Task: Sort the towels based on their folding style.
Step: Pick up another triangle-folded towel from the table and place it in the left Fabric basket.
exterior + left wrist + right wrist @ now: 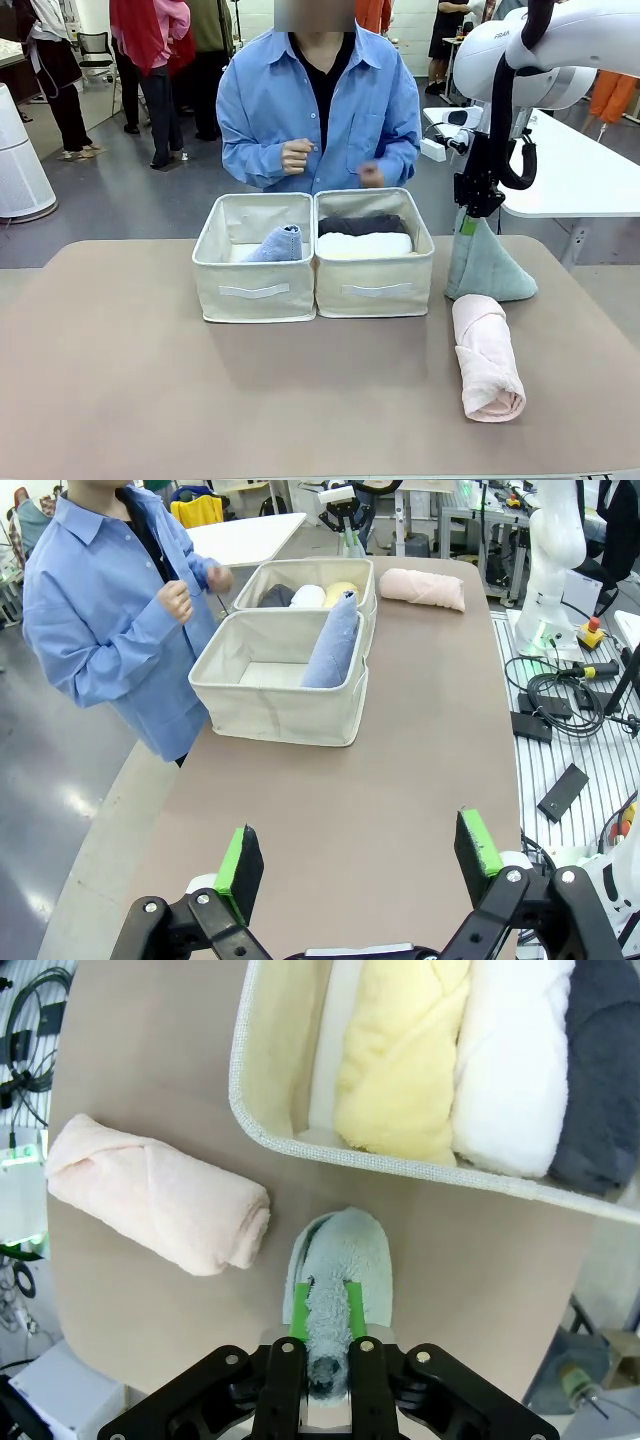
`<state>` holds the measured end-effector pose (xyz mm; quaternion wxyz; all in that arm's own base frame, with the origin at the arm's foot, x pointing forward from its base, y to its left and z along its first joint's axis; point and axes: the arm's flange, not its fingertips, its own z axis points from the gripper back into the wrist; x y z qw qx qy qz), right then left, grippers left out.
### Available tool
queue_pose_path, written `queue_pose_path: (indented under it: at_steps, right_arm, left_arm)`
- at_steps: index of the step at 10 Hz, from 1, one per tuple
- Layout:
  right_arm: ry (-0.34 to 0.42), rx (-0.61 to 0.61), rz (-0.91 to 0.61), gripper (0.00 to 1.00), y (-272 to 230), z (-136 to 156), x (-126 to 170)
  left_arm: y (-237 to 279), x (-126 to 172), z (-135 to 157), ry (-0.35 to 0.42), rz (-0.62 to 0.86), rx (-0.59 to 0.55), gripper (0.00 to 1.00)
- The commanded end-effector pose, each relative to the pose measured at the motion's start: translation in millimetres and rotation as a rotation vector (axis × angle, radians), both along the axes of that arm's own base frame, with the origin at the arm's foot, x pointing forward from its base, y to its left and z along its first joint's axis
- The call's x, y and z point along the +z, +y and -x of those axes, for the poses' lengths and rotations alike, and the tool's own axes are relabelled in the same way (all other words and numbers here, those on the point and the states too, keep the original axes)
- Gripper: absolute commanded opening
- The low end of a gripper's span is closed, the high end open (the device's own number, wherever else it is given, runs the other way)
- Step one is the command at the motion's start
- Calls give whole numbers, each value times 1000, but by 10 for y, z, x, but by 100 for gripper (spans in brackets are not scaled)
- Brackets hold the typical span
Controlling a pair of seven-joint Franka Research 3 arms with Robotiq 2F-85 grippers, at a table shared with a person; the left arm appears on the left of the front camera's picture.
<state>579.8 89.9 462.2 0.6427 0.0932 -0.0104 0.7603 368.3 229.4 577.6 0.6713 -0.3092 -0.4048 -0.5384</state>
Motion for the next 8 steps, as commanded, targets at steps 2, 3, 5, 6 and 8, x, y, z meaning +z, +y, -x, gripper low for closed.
queue_pose_path:
  at_steps: [2,3,5,6,8]
  right_arm:
    - [-42,-269,116,0,27,222,391]
    - [-34,-394,160,0,76,579,859]
    - [-109,-538,336,0,-355,1650,1838]
    - [-140,-593,259,0,-653,2091,2075]
    - [-163,-663,221,0,-1081,2731,2119]
  left_arm:
    - [-18,8,22,-13,23,3,100]
    - [-18,8,22,-13,23,3,100]
    - [-18,8,22,-13,23,3,100]
    - [-18,8,22,-13,23,3,100]
    - [-18,8,22,-13,23,3,100]
